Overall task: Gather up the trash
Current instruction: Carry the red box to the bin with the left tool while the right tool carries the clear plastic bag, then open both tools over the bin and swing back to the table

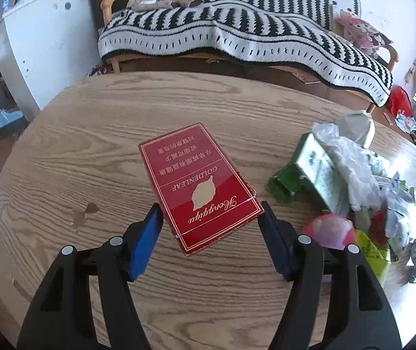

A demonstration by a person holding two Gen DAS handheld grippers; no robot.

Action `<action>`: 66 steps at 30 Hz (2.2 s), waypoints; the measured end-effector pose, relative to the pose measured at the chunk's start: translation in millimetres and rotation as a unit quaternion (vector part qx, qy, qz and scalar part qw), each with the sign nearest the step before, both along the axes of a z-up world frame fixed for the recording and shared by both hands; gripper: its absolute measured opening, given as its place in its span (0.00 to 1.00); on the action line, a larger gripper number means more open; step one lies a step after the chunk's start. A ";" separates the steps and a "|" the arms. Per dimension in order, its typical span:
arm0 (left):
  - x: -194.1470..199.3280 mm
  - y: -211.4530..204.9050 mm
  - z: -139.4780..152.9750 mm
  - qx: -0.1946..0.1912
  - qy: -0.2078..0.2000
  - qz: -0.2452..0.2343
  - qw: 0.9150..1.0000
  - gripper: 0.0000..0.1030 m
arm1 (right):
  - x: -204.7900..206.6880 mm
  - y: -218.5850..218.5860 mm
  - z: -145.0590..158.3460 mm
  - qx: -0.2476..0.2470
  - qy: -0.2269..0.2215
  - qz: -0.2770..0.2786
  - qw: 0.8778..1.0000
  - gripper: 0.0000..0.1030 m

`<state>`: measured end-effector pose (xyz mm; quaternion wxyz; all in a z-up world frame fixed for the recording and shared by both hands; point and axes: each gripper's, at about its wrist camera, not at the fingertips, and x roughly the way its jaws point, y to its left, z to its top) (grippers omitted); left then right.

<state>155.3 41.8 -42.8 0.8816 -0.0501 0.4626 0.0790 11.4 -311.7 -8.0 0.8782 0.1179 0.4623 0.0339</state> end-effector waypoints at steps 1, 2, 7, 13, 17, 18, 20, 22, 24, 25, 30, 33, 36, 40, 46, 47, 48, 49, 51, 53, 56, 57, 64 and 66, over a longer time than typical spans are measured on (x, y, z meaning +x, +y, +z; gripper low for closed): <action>-6.9 -5.7 5.6 0.002 -0.008 -0.007 1.000 0.63 | -2.7 -3.4 0.9 0.001 -0.001 -0.005 1.000 0.17; -13.0 -11.4 10.4 0.002 -0.014 -0.014 1.000 0.63 | -6.6 -10.3 3.9 0.007 -0.002 -0.014 1.000 0.17; -52.9 -62.2 39.8 -0.017 -0.041 -0.083 0.996 0.63 | -34.3 -43.8 31.5 0.007 -0.029 -0.051 0.998 0.17; -106.0 -187.7 64.4 -0.072 -0.038 -0.223 0.971 0.63 | -105.4 -124.5 60.2 -0.028 -0.040 -0.116 0.992 0.17; -144.9 -299.5 80.3 -0.085 -0.035 -0.320 0.943 0.63 | -170.0 -198.3 66.8 -0.047 -0.034 -0.181 0.982 0.17; -158.9 -335.8 85.1 -0.094 -0.032 -0.349 0.932 0.63 | -186.0 -215.7 67.0 -0.048 -0.032 -0.197 0.979 0.17; -182.9 -386.3 86.3 -0.099 -0.026 -0.389 0.916 0.63 | -220.2 -251.3 63.5 -0.050 -0.025 -0.229 0.972 0.17; -211.7 -440.8 82.0 -0.103 -0.013 -0.432 0.896 0.63 | -252.2 -282.5 57.0 -0.049 -0.016 -0.257 0.965 0.17; -236.3 -482.9 73.7 -0.103 0.000 -0.463 0.880 0.63 | -277.4 -304.6 48.7 -0.047 -0.009 -0.279 0.959 0.18; -250.3 -508.2 66.5 -0.100 0.007 -0.482 0.871 0.63 | -292.9 -318.9 42.6 -0.043 -0.006 -0.293 0.955 0.18; -297.3 -585.9 7.1 -0.110 0.084 -0.536 0.833 0.63 | -335.2 -361.3 10.2 -0.027 0.011 -0.326 0.945 0.18; -314.2 -612.1 -24.1 -0.082 0.098 -0.549 0.826 0.63 | -346.3 -375.0 -13.5 -0.014 0.023 -0.334 0.942 0.18; -321.8 -625.6 -56.3 -0.089 0.119 -0.562 0.813 0.63 | -350.2 -388.9 -44.5 0.001 0.043 -0.334 0.942 0.18; -318.6 -629.6 -82.7 -0.068 0.137 -0.565 0.811 0.64 | -347.8 -392.7 -81.8 0.012 0.067 -0.331 0.941 0.18; -309.8 -633.0 -92.8 -0.059 0.135 -0.568 0.810 0.64 | -345.5 -397.3 -99.1 0.019 0.075 -0.332 0.940 0.18; -310.1 -634.8 -93.0 -0.058 0.133 -0.570 0.809 0.64 | -344.1 -397.5 -99.5 0.018 0.075 -0.331 0.941 0.18; -312.1 -637.2 -91.6 -0.059 0.134 -0.570 0.808 0.64 | -342.5 -397.3 -99.0 0.018 0.075 -0.330 0.941 0.18; -311.6 -635.3 -91.1 -0.061 0.136 -0.570 0.808 0.64 | -342.1 -397.2 -98.3 0.017 0.075 -0.329 0.941 0.18; -313.1 -636.3 -91.1 -0.062 0.138 -0.570 0.808 0.64 | -340.3 -395.9 -95.9 0.014 0.075 -0.327 0.942 0.18; -313.0 -636.9 -91.6 -0.066 0.140 -0.571 0.806 0.64 | -339.6 -397.6 -93.3 0.011 0.074 -0.326 0.942 0.18; -313.9 -638.1 -93.0 -0.063 0.140 -0.572 0.805 0.65 | -336.4 -399.9 -91.5 0.008 0.076 -0.327 0.942 0.18; -313.0 -637.9 -94.2 -0.062 0.141 -0.571 0.806 0.66 | -335.8 -399.9 -92.1 0.009 0.079 -0.326 0.942 0.20; -308.7 -635.3 -91.6 -0.070 0.139 -0.562 0.812 0.84 | -336.4 -396.1 -87.5 0.004 0.072 -0.329 0.942 0.70; -306.3 -633.8 -90.5 -0.071 0.139 -0.556 0.816 0.84 | -337.1 -396.2 -85.8 0.006 0.073 -0.331 0.941 0.70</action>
